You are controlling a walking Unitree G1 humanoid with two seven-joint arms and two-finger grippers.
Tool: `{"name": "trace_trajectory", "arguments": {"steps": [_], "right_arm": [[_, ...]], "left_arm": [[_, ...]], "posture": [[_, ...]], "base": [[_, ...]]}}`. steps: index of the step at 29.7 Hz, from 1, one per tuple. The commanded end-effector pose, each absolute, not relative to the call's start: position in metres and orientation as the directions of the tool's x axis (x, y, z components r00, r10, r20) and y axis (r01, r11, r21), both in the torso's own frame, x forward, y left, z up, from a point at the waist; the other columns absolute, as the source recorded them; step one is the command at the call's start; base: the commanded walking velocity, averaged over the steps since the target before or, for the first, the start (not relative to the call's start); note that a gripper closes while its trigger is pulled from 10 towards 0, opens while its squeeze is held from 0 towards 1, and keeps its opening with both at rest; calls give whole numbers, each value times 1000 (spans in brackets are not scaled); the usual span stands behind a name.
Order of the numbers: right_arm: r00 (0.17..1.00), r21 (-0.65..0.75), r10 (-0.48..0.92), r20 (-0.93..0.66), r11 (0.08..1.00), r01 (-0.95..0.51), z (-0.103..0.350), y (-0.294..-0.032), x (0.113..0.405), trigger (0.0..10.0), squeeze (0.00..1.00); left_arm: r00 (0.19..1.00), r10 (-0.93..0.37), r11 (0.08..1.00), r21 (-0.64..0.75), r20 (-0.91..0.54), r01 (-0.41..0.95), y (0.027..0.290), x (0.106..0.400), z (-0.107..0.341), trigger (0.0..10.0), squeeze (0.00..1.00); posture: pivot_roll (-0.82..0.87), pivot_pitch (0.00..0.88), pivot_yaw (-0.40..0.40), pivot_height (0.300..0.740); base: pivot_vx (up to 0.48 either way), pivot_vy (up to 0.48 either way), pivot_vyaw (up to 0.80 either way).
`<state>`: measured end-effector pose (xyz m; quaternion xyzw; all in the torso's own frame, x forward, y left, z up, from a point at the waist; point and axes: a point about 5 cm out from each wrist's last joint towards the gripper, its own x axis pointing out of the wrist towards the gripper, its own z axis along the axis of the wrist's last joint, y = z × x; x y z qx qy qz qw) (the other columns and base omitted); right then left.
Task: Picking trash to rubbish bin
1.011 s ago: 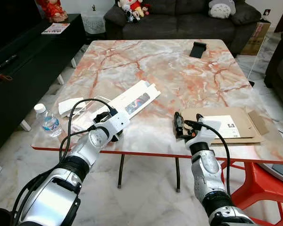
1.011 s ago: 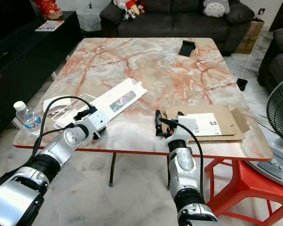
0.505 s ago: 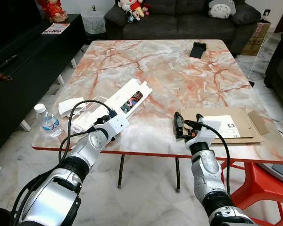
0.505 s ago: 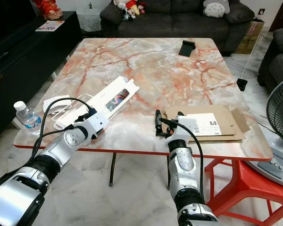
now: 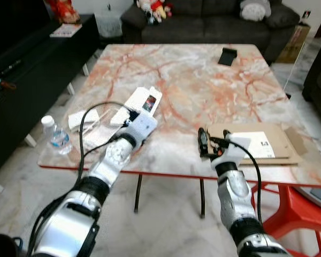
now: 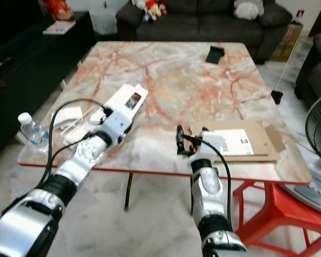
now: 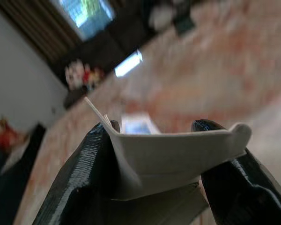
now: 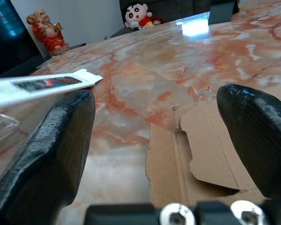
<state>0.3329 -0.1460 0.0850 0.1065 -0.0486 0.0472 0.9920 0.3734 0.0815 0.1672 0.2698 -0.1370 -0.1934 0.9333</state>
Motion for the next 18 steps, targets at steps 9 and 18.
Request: {"name": "trace_trajectory", "arguments": {"steps": [9, 18], "right_arm": [[990, 210, 45, 136, 975, -73, 91, -150, 335, 10000, 0], [987, 210, 30, 157, 976, -63, 94, -148, 334, 10000, 0]], "left_arm": [[818, -418, 880, 400, 394, 257, 69, 361, 192, 10000, 0], [845, -350, 923, 300, 404, 239, 74, 359, 185, 10000, 0]], "posture": [[-117, 20, 33, 740], [-124, 15, 43, 740]], "base": [[0, 0, 0], [0, 0, 0]]}}
